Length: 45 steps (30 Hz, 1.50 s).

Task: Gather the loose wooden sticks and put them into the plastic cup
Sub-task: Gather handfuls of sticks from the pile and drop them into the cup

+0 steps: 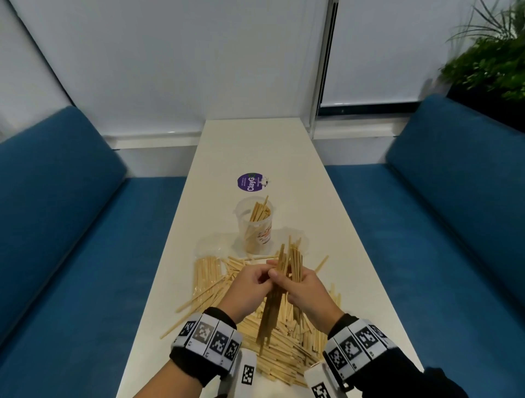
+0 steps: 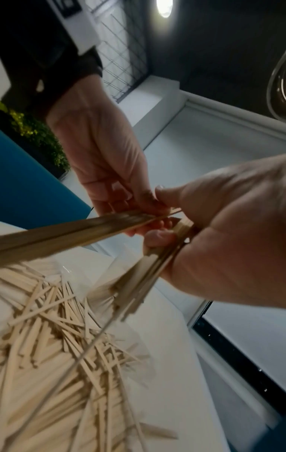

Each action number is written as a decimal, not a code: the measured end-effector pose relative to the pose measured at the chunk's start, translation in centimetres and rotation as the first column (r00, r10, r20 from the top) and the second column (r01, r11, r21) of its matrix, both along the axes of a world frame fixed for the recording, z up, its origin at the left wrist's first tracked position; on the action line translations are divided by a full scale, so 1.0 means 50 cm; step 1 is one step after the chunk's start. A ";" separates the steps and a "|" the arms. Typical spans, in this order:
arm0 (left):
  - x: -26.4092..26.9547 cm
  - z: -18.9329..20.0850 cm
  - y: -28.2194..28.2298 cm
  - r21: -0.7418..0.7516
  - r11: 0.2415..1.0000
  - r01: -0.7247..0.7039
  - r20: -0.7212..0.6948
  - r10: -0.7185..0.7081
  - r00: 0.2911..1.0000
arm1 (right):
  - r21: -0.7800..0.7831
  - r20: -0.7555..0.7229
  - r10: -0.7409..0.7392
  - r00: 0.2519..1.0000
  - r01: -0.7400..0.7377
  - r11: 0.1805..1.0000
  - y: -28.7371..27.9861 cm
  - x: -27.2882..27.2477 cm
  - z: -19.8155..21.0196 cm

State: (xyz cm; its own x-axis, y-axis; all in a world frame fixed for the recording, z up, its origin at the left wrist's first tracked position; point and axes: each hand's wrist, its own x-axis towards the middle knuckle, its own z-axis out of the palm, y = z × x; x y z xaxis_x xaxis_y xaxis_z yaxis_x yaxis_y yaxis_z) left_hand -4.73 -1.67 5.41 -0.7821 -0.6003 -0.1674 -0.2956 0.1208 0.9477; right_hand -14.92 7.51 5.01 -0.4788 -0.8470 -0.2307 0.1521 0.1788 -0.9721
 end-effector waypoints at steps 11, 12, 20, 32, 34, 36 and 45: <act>-0.004 0.022 0.012 -0.207 0.973 -0.104 -0.003 0.106 0.994 | -0.054 0.008 -0.155 0.988 0.155 0.986 -0.012 0.007 -0.012; -0.005 0.025 0.014 -0.219 0.970 -0.103 -0.005 0.105 0.994 | -0.049 -0.024 -0.146 0.989 0.144 0.988 -0.012 0.005 -0.012; 0.001 0.026 0.009 -0.115 0.992 -0.042 -0.014 0.041 0.999 | -0.079 -0.034 -0.211 0.977 0.208 0.975 -0.011 -0.019 0.008; 0.036 -0.045 0.015 0.814 0.485 -0.319 0.074 0.458 0.886 | -0.234 0.010 -0.261 0.965 0.256 0.938 -0.016 -0.022 0.058; 0.021 -0.038 0.025 0.885 0.400 -0.236 0.021 0.472 0.881 | -0.235 -0.021 -0.267 0.964 0.255 0.938 -0.017 -0.012 0.060; 0.011 -0.040 0.029 0.900 0.372 -0.228 0.023 0.483 0.875 | -0.224 -0.045 -0.288 0.957 0.271 0.936 -0.017 -0.014 0.060; 0.004 -0.012 0.047 0.954 0.222 -0.201 0.104 0.381 0.919 | -0.230 -0.099 -0.361 0.927 0.332 0.915 -0.018 -0.021 0.052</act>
